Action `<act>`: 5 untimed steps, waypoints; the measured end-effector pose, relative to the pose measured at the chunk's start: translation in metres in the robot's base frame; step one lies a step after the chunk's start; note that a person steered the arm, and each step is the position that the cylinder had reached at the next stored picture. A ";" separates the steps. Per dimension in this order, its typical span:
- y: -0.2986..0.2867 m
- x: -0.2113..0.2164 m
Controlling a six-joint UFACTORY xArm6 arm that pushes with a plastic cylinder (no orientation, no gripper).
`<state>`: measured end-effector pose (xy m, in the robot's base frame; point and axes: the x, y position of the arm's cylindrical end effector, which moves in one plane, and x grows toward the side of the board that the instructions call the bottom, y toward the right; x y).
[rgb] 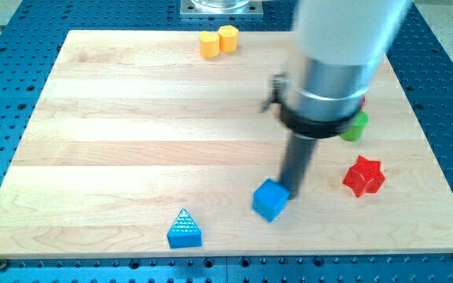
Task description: Slide the blue cube into the blue triangle
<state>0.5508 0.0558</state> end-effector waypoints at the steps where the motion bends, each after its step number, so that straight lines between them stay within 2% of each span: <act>1: -0.020 0.023; 2: 0.025 0.030; 3: -0.022 0.060; 4: -0.048 0.067; 5: -0.033 0.067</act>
<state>0.6179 0.0232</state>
